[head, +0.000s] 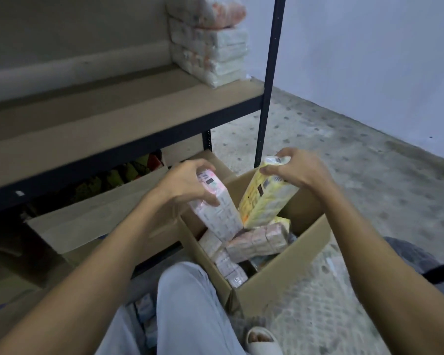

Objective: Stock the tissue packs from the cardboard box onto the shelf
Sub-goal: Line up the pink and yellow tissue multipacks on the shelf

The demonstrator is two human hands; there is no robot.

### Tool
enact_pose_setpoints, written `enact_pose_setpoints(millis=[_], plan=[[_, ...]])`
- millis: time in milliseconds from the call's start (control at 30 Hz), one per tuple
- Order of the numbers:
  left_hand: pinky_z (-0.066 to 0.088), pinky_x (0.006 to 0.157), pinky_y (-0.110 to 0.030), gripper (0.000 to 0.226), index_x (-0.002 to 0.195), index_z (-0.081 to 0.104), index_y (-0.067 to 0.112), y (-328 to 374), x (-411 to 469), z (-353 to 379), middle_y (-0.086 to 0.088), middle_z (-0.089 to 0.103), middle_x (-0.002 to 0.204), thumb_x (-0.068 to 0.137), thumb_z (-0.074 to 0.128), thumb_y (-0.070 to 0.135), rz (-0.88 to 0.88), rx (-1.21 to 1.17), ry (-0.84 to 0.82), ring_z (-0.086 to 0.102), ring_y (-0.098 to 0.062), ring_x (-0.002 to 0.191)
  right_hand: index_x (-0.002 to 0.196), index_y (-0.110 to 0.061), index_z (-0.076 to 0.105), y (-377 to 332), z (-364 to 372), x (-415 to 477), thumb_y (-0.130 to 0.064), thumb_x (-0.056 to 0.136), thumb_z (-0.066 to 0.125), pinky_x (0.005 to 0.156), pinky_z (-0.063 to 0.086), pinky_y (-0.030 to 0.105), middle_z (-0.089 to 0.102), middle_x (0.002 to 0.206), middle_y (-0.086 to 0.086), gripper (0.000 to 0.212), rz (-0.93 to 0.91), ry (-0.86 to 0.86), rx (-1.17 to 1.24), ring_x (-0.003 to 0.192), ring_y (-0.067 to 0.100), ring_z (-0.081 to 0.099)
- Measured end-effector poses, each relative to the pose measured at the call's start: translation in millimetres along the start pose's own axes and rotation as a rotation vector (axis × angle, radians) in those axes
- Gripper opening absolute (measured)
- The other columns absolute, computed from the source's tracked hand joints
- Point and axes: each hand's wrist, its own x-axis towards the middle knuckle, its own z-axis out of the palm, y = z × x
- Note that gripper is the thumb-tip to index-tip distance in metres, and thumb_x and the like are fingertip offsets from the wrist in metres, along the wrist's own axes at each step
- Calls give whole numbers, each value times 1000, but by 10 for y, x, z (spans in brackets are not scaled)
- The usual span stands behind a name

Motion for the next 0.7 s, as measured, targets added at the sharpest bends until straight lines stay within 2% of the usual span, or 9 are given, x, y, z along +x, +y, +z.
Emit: enact_pose_setpoints(millis=[133,300,433,567,633,700], plan=[[56,81,-40,72,116,58,36,299,-214,-499,9,64,102,51,90,32,105,35,92,63,-12,89,116,-30,64,-248,-441,-58,-71,61,66,84,52,40,65,116,2,69,-52,128,77,99,25,60],[53,82,-28,73,115,59,39,554,-539,-1095,13,60,112,51,92,25,226,58,219,59,-7,101,115,-32,65,-562,-974,-178,-68,62,68,85,49,37,65,118,-1,64,-116,308,187,101,22,60],[51,93,-38,75,112,61,44,616,-791,-1547,9,61,118,45,94,30,291,21,333,57,-9,108,107,-37,67,-837,-1251,-257,-69,54,67,89,52,42,68,107,-9,62,-162,425,336,98,19,64],[46,99,-27,78,113,63,35,561,-964,-1865,10,64,116,43,95,28,395,16,464,56,-3,112,106,-35,68,-1113,-1307,-248,-66,56,69,92,51,41,67,105,-10,59,-230,535,467,98,16,63],[46,98,-27,79,115,63,28,460,-1023,-1973,7,65,117,42,94,30,440,26,508,58,-6,111,106,-32,68,-1241,-1257,-216,-65,58,69,93,49,39,67,107,-8,58,-267,552,499,100,15,61],[48,95,-28,79,115,63,23,287,-1043,-2067,6,66,118,43,97,20,447,16,551,61,-10,108,107,-31,67,-1374,-1159,-157,-64,61,70,94,48,38,66,108,-7,56,-298,544,533,100,13,59]])
